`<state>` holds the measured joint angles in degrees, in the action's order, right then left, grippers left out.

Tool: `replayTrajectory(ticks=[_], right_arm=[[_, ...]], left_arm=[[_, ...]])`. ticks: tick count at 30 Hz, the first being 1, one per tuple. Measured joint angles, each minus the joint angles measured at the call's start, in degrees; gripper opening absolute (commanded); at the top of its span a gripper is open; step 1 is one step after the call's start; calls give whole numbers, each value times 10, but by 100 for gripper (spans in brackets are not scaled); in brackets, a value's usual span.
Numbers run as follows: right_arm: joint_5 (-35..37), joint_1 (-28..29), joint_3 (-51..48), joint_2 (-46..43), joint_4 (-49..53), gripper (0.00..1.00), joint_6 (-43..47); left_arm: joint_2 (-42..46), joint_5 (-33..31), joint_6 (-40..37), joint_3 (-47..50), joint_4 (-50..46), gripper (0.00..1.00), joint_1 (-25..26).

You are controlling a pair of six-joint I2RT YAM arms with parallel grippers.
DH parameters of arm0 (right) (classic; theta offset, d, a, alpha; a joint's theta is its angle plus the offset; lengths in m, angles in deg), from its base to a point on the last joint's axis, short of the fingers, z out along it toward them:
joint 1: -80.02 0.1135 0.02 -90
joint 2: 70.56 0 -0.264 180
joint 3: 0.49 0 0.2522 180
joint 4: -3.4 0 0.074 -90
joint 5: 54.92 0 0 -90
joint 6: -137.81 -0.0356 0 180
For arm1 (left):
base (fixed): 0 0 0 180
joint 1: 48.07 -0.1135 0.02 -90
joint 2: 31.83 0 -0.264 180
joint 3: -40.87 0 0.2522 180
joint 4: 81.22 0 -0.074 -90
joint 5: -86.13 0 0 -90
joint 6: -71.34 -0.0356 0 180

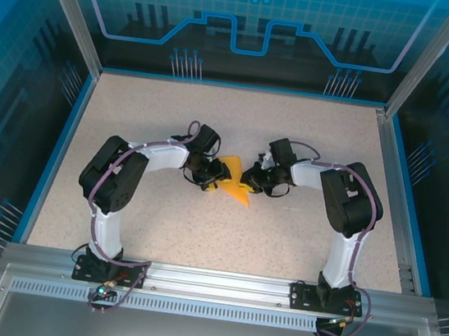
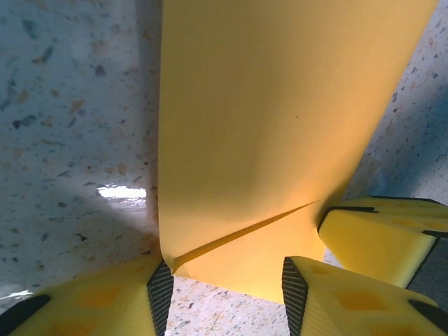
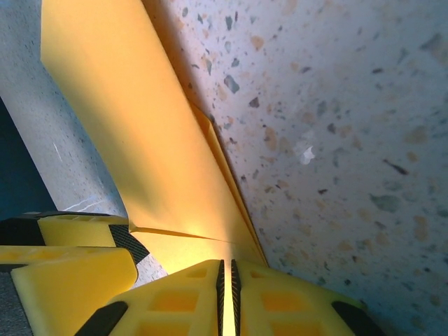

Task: Fold a paper plane with a square sheet of paper (pick it up from the middle)
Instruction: Fold the wing for the fifth time at the center of the table.

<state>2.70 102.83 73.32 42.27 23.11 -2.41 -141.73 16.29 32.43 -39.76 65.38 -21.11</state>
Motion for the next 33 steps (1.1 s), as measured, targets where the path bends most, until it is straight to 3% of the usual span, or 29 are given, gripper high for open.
replayTrajectory(ticks=[12, 21, 28, 33], right_arm=[[-14, -3, 0, 0, -5, 20, 3], [-6, 0, 0, -19, -2, 47, 53], [89, -7, -14, -97, 19, 66, 129], [143, -1, -47, -175, 6, 74, 207]], left_arm=[[0, 13, 4, -1, 28, 23, 0], [8, 13, 12, 22, 47, 3, 0], [37, 7, 16, 42, 50, 0, 0], [52, 1, 30, 47, 50, 0, 0]])
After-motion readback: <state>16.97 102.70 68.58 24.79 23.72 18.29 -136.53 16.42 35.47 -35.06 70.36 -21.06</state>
